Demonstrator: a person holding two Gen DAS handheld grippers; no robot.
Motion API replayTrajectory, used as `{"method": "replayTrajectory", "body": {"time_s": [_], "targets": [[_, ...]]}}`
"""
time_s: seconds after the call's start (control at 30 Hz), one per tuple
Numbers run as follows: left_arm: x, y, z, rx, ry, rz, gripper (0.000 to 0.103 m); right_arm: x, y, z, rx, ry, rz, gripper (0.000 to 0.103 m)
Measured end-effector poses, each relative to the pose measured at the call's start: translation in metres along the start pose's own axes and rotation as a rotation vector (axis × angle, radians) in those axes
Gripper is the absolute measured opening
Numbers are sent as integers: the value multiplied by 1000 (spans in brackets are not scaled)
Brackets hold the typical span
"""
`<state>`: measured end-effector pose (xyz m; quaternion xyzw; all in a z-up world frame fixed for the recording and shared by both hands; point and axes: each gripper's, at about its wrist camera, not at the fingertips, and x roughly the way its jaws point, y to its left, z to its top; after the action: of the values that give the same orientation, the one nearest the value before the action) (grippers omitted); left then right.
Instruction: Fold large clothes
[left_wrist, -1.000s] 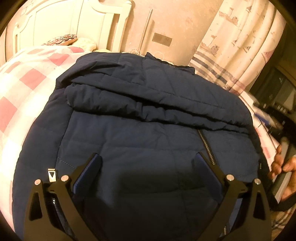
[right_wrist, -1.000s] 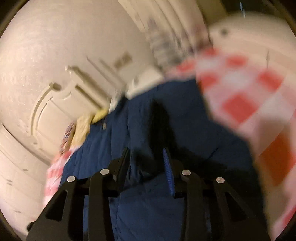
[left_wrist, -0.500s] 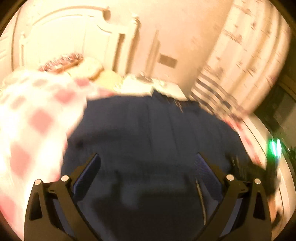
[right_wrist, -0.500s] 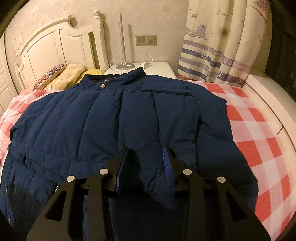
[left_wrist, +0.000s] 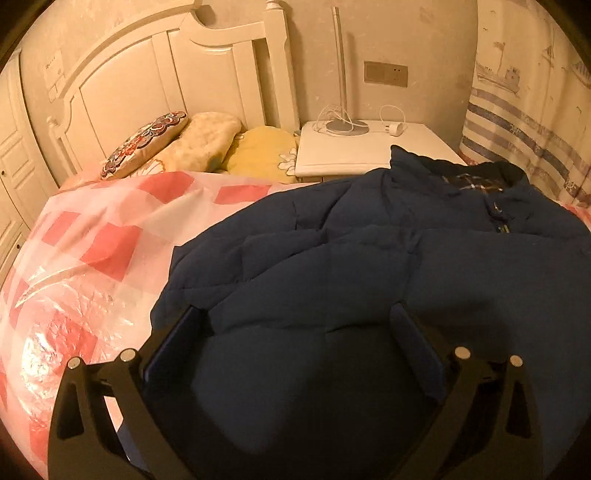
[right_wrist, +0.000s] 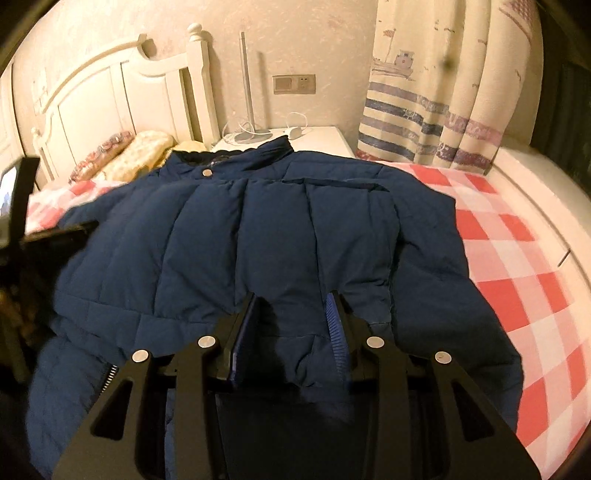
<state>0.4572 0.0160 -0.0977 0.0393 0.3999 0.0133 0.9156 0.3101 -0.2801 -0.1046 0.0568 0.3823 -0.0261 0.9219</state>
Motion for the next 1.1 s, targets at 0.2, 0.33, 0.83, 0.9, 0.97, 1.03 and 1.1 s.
{"method": "replayTrajectory", "body": {"time_s": [0.2, 0.33, 0.83, 0.9, 0.97, 1.03, 1.1], "targets": [[3, -1, 3, 1, 11, 6, 101, -25, -10, 24, 114, -26, 61, 36], [5, 0, 4, -6, 15, -3, 101, -14, 9, 62, -7, -57, 3, 36], [6, 1, 5, -10, 23, -9, 101, 25, 1, 67, -14, 12, -145, 50], [6, 1, 5, -11, 23, -11, 101, 30, 6, 54, -62, 43, -148, 73], [6, 1, 5, -13, 22, -12, 101, 42, 16, 40, -150, 61, -167, 78], [6, 1, 5, -11, 23, -10, 101, 46, 16, 41, -153, 72, -166, 80], [6, 2, 5, -11, 23, -11, 101, 41, 13, 45, -123, 89, -169, 79]]}}
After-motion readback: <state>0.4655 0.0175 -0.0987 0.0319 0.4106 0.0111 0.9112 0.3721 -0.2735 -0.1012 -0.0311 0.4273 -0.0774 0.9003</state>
